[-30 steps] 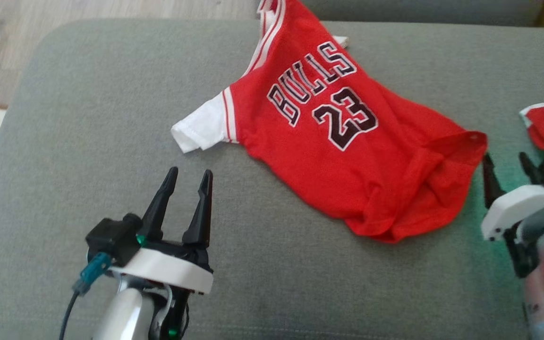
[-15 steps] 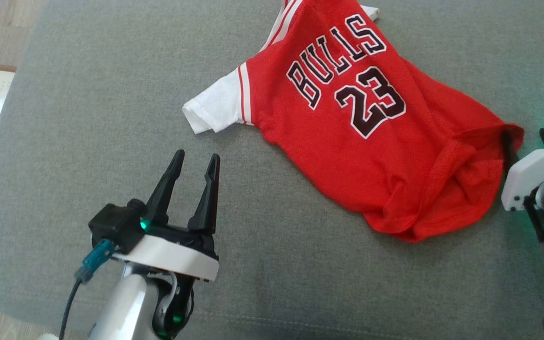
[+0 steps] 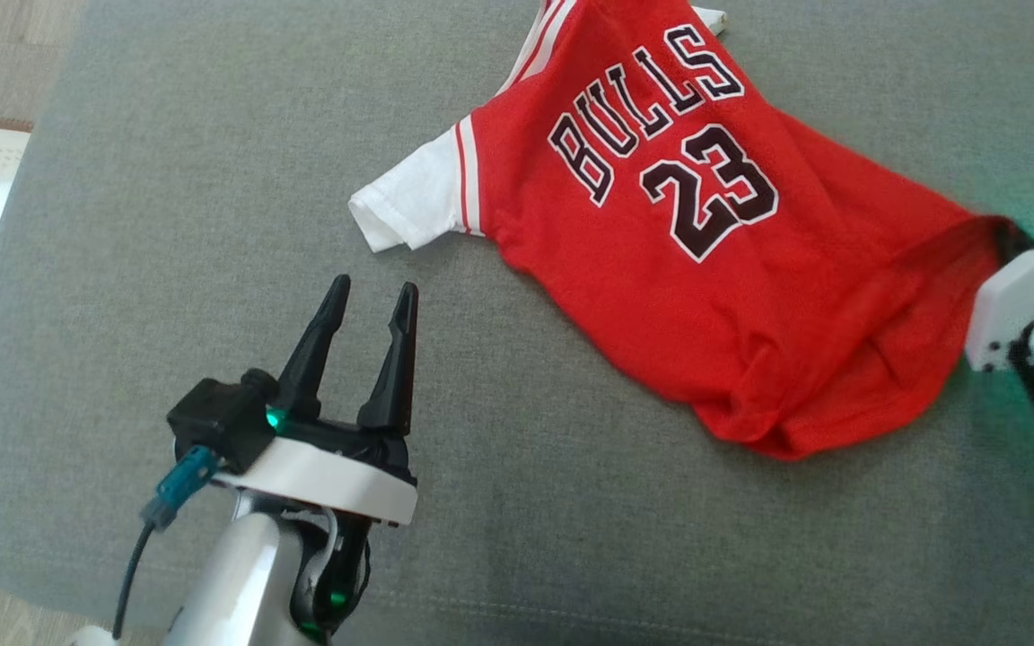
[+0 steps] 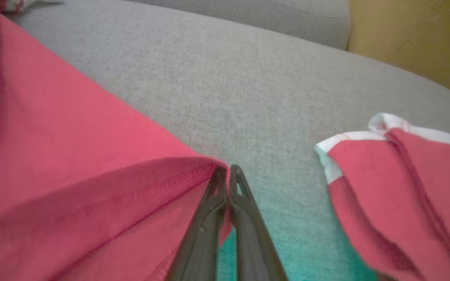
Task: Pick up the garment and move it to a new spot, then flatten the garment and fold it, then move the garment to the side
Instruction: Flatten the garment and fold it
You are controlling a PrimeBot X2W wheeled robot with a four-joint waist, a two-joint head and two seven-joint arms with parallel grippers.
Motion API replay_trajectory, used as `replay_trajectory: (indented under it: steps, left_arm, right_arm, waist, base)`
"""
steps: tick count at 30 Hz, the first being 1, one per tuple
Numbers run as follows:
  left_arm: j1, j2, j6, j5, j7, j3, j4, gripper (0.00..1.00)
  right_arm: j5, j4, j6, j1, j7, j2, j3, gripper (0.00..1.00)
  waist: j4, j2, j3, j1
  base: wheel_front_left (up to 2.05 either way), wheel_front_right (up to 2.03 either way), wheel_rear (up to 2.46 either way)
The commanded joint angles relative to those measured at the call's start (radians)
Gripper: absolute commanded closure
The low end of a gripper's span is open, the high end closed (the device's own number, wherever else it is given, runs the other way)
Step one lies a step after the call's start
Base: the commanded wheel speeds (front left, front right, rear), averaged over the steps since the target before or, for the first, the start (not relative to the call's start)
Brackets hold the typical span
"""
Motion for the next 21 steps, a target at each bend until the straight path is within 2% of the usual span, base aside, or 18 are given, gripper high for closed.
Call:
replay_trajectory:
  steps: [1, 8, 21]
  left_arm:
    - [-0.042, 0.006, 0.002, -0.007, -0.012, 0.024, -0.026, 0.0]
    - [-0.048, 0.006, 0.002, -0.013, -0.012, 0.018, -0.027, 0.0]
    - [-0.057, 0.006, 0.005, -0.028, -0.012, -0.002, -0.034, 0.0]
  right_arm:
    - [-0.005, -0.023, -0.001, -0.04, -0.013, -0.027, 0.019, 1.0]
    - [-0.037, -0.011, -0.001, -0.144, -0.022, -0.1, 0.048, 1.0]
    - [-0.123, 0.045, -0.001, -0.372, -0.078, -0.18, 0.098, 1.0]
  waist:
    - [0.0, 0.0, -0.001, 0.0]
    - [0.014, 0.0, -0.001, 0.0]
    - [0.064, 0.0, 0.021, 0.0]
  base:
    - [0.0, 0.0, 0.0]
    - [0.0, 0.0, 0.0]
    - [0.0, 0.0, 0.0]
